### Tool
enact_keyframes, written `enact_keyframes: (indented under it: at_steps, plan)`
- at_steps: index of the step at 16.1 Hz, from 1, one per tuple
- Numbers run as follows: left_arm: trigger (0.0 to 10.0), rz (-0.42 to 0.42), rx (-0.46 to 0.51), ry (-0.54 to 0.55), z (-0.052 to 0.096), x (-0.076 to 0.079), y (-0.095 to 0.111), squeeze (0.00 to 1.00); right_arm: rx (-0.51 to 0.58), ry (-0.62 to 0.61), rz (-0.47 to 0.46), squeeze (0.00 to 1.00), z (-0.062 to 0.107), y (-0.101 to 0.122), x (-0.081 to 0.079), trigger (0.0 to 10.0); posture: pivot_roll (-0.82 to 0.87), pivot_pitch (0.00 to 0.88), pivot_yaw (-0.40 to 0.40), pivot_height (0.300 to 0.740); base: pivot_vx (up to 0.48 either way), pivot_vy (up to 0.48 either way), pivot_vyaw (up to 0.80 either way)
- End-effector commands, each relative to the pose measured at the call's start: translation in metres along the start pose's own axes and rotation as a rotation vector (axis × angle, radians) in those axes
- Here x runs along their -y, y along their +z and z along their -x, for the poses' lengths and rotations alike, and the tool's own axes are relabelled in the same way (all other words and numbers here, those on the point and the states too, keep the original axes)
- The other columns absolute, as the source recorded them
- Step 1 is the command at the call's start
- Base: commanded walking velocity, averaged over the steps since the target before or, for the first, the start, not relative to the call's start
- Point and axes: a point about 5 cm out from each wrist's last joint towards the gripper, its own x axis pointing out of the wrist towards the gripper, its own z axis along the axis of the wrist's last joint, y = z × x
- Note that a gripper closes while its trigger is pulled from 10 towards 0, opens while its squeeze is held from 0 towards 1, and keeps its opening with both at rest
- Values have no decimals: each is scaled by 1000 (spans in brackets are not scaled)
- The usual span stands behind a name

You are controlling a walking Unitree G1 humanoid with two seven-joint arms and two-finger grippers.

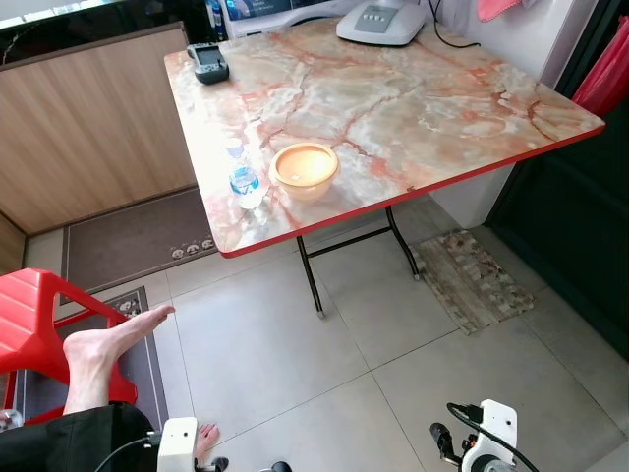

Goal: Restocking fridge

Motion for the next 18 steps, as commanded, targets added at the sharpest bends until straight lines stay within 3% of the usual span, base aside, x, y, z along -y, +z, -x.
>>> enact_keyframes:
  at_steps: [1,3,4,5,7,9,11,12,14,18]
  plan:
    - [10000,-4,25,60,2,-6,-5,0,-26,-6,-2,0,1,-8,2,10000,53,116,50,740,0,0,0]
    - [10000,68,169,124,5,-9,5,0,-28,-4,1,0,1,-7,2,10000,68,118,49,740,0,0,0]
    - [10000,62,206,127,6,-9,8,0,-30,-2,4,0,1,-7,2,10000,70,119,50,740,0,0,0]
    - [10000,40,458,148,6,-19,77,0,-32,-3,10,0,1,-7,2,10000,69,116,51,740,0,0,0]
    - [10000,-8,663,208,17,-26,128,0,-33,-5,20,0,1,-7,3,10000,63,115,53,740,0,0,0]
    - [10000,-37,797,202,26,-25,157,0,-29,-4,22,0,1,-7,3,10000,70,115,50,740,0,0,0]
    - [10000,-144,949,126,39,-14,195,0,-29,-2,24,0,1,-7,3,10000,64,117,49,740,0,0,0]
    - [10000,-134,1036,101,48,-9,214,0,-27,-2,25,0,2,-7,3,10000,67,116,49,740,0,0,0]
    - [10000,-183,1137,65,60,2,233,0,-29,-6,29,0,2,-8,3,10000,54,107,59,740,0,0,0]
    - [10000,-138,1212,12,70,14,251,0,-26,0,28,0,1,-9,1,10000,45,80,68,740,76,0,0]
